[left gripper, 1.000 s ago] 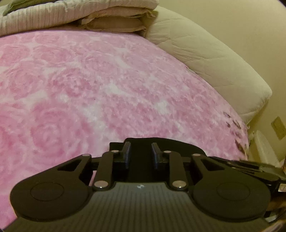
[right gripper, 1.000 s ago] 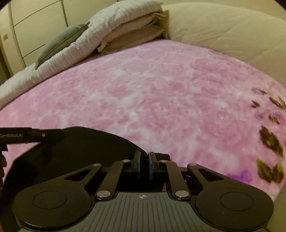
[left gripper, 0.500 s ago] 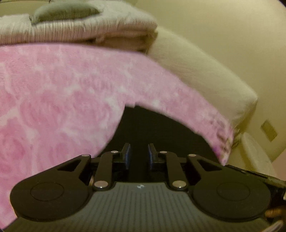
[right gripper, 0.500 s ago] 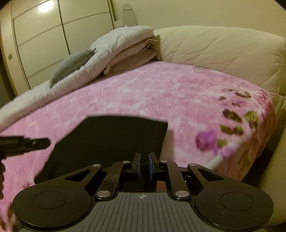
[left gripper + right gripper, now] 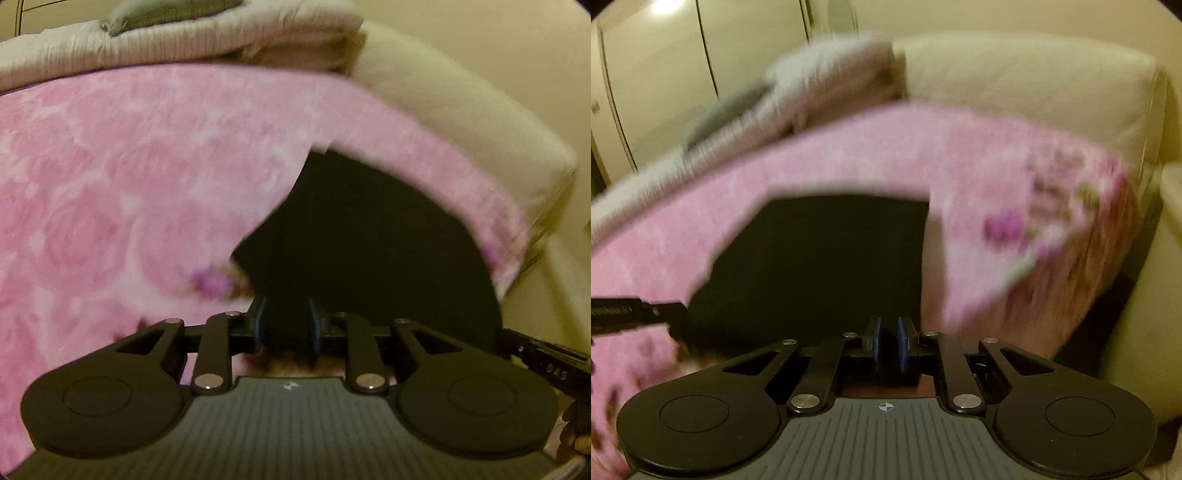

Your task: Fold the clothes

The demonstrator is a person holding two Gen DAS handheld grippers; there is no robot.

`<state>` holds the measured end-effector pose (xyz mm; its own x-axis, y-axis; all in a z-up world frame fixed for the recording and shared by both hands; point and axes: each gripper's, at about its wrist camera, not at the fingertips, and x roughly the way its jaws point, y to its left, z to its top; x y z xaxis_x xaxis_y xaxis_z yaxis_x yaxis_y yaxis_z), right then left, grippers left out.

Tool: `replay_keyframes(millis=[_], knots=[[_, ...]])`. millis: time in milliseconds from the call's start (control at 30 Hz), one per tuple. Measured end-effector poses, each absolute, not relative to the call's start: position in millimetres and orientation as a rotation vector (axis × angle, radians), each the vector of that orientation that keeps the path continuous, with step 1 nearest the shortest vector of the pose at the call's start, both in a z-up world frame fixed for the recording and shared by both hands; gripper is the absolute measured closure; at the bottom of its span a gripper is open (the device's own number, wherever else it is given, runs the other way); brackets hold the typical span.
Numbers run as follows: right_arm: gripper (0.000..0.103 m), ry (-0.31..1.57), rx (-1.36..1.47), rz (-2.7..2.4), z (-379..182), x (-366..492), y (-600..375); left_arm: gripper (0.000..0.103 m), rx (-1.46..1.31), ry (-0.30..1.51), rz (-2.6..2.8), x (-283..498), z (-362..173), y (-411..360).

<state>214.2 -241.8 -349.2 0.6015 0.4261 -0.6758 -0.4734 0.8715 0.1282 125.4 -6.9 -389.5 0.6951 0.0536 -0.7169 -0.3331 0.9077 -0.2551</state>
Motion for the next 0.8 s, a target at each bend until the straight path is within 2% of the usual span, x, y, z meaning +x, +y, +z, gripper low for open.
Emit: replay_keyframes(millis=[133, 167, 200, 267, 533, 800], knots=[[0.086, 0.773, -0.056, 0.478, -342, 201, -243, 0.082, -0.365, 0.773, 0.243, 107, -375, -15], [0.075, 0.776, -0.032, 0.471, -336, 196, -247, 0.081, -0.354, 0.773, 0.248, 102, -370, -18], [0.057, 0.773, -0.023, 0.460, -332, 190, -250, 0.080, -0.342, 0.773, 0.255, 97, -365, -21], [0.044, 0.763, -0.014, 0.434, -324, 176, -254, 0.070, -0.324, 0.769, 0.272, 83, -359, -28], [0.043, 0.844, -0.043, 0.402, -331, 127, -255, 0.067, -0.271, 0.803, 0.265, 43, -352, -55], [0.043, 0.792, -0.068, 0.422, -310, 97, -254, 0.062, -0.226, 0.749, 0.276, 16, -329, -70]])
